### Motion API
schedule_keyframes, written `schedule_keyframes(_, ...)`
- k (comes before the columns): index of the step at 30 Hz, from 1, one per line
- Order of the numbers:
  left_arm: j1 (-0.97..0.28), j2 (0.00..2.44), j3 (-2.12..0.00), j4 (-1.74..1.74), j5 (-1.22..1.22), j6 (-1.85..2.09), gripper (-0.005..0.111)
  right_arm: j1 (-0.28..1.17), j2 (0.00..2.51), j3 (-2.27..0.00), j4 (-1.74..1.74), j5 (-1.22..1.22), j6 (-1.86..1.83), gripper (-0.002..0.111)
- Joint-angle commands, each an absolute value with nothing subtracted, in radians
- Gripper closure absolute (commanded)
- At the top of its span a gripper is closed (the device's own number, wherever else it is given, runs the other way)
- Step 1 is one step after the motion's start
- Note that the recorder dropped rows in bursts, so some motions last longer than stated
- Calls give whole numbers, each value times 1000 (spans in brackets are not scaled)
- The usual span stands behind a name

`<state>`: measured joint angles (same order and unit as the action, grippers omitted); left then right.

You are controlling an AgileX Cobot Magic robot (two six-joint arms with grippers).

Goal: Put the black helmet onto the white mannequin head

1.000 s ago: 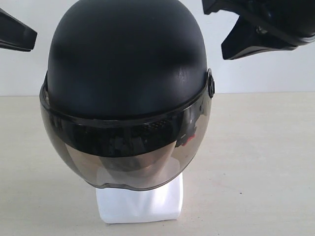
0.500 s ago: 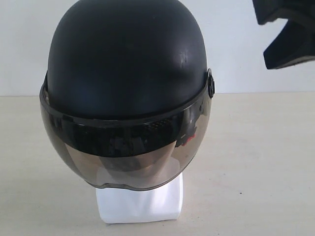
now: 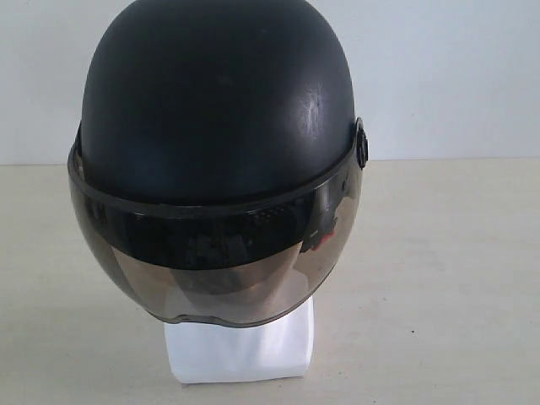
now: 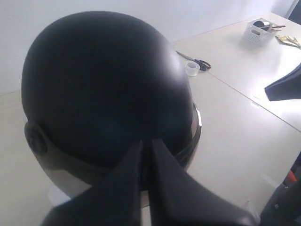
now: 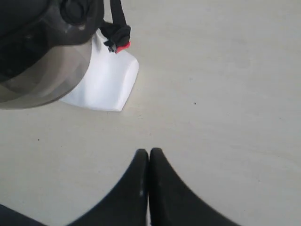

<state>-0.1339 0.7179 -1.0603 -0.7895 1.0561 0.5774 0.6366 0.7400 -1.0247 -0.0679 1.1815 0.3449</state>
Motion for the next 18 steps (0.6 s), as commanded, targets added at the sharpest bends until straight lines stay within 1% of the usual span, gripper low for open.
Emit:
schedule_keyframes(1, -144, 672, -971, -789, 1044, 570, 102, 638, 666, -1023, -42, 1221, 341, 108)
schedule_keyframes(7, -144, 659, -912, -789, 1116, 570, 102, 638, 621, -1023, -39, 1221, 341, 108)
schedule_keyframes(18, -144, 659, -912, -789, 1103, 570, 102, 638, 621, -1023, -39, 1221, 341, 108)
